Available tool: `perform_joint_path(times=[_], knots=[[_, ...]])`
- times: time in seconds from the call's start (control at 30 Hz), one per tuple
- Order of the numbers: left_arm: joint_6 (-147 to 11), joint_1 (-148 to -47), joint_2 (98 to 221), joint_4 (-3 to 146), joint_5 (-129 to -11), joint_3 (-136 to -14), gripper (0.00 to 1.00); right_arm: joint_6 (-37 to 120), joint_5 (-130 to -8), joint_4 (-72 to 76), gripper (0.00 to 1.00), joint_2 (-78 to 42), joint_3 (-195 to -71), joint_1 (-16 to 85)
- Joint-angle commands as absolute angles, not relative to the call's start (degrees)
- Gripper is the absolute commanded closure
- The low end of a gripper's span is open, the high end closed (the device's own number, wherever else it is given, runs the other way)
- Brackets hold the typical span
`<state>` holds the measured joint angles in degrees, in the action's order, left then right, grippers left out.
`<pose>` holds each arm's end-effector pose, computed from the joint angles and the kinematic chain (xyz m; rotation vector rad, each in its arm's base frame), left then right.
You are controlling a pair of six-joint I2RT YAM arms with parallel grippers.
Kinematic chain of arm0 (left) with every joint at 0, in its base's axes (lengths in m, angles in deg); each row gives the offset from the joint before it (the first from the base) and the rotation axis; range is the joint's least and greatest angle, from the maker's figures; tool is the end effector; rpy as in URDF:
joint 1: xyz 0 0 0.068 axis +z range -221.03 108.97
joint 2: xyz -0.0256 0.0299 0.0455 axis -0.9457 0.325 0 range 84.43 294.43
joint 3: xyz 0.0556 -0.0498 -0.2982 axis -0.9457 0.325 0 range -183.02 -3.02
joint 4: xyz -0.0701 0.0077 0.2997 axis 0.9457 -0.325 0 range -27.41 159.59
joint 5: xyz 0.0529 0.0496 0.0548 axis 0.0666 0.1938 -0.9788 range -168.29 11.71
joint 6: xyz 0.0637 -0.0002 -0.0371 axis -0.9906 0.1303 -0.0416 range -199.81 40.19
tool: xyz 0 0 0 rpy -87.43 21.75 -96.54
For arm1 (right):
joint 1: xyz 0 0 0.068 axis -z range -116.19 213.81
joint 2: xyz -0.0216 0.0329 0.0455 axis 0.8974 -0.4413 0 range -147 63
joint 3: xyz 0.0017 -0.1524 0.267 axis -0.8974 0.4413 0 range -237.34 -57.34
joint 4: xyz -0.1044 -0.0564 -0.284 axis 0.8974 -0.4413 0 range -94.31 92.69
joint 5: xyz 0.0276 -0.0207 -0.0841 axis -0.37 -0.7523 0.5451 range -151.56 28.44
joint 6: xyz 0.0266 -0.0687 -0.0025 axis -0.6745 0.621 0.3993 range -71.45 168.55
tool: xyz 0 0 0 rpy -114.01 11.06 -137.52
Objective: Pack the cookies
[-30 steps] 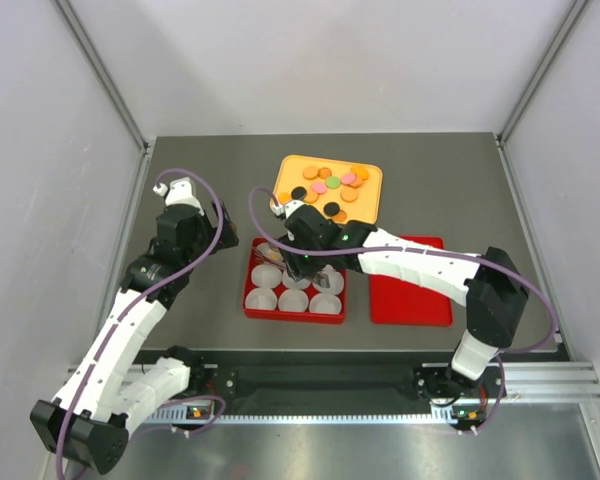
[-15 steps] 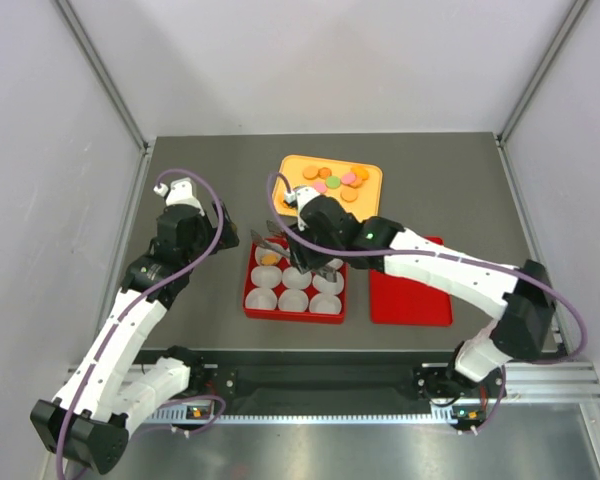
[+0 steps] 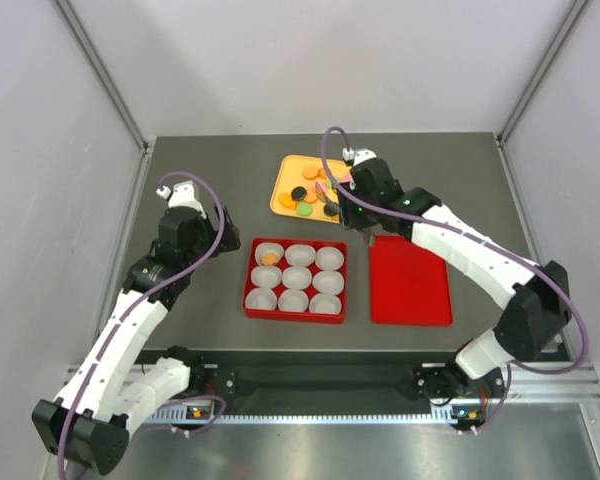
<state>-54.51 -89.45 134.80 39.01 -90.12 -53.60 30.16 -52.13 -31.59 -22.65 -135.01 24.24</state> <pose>0.2302 -0.0633 0.3375 -0.2500 2.0828 -0.2455 0.3120 0.2448 0.3403 -0.3426 2.2933 0.3298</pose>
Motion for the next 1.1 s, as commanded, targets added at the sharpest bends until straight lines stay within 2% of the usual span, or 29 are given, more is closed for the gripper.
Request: perform_joint_path(times=[0.0,0.27,1.07], knots=[[-55.38,-89.05,133.39,41.12,-89.27,-53.03,0.02,32.29,-49.35,-30.88,0.57,-26.73,-137.23,24.88],[-55.64,-89.05,132.95,40.68,-89.19,-52.41,0.02,33.26,-45.48,-32.11,0.56,-35.26,-143.21,25.14],[-55.55,-88.88,133.13,40.94,-88.31,-52.23,0.02,34.67,-45.04,-32.20,0.52,-40.19,-143.56,25.14]])
